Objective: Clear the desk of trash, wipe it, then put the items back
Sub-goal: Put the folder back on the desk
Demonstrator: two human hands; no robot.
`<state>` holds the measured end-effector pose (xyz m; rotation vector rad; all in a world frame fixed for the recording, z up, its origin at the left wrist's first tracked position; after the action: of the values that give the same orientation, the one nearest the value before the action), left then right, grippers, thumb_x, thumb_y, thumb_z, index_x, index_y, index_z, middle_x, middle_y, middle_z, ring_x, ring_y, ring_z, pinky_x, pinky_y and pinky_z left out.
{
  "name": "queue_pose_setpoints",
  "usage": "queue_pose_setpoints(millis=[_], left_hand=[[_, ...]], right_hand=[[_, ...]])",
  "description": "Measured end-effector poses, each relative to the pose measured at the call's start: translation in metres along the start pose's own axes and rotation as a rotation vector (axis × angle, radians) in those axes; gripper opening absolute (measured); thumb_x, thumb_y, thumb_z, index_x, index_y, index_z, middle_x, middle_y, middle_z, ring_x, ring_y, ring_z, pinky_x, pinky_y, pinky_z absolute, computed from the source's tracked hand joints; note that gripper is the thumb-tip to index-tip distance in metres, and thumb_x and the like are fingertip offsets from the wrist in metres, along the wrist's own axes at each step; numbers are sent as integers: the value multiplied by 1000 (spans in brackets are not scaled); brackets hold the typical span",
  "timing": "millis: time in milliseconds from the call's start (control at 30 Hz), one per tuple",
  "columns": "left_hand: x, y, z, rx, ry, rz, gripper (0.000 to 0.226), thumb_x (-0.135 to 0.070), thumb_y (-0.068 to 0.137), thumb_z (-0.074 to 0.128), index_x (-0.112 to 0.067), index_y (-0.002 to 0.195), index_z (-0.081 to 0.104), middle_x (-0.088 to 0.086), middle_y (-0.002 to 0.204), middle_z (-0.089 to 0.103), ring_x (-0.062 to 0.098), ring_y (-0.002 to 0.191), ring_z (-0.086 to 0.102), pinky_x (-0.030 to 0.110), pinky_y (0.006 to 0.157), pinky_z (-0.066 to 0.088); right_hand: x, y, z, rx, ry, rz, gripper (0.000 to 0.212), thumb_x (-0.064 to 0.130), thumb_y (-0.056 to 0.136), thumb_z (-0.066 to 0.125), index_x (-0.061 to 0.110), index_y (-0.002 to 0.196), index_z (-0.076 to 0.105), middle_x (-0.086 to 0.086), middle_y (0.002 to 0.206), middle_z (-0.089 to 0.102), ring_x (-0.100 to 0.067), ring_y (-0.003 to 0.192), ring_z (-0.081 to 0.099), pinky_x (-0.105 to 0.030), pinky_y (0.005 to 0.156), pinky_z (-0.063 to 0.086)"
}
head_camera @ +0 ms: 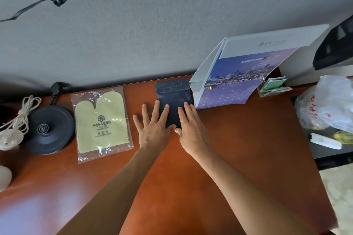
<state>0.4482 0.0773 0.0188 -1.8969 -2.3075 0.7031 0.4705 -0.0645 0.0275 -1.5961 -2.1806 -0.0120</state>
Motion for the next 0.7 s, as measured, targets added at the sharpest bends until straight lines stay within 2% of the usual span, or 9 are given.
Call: queue_pose_setpoints(millis=[400, 700], left_hand=[[-33, 13, 4, 30, -29, -5, 73, -65, 102, 36, -44, 162, -1, -10, 171, -16, 38, 154, -26, 77, 116, -7], [-35, 14, 1, 65, 27, -11, 74, -69, 101, 30, -46, 160, -8, -11, 170, -20, 40, 153, -27, 80, 115, -4]], right_hand=[[-31, 6, -12, -4, -1, 18, 75, 32, 99, 65, 12, 161, 27, -8, 171, 13, -25, 159, 6, -41, 124, 28], [-35, 6, -16, 27, 4, 6, 78, 35, 100, 63, 13, 162, 22, -9, 171, 9, -27, 159, 3, -42, 127, 23]])
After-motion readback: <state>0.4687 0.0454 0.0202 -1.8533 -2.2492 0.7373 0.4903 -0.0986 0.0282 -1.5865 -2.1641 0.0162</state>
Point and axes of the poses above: each hand's wrist, its own y-axis towards the middle knuckle, its own z-axis out of the palm, x = y × z, the point moved 1 cm from there along y, towards the middle knuckle
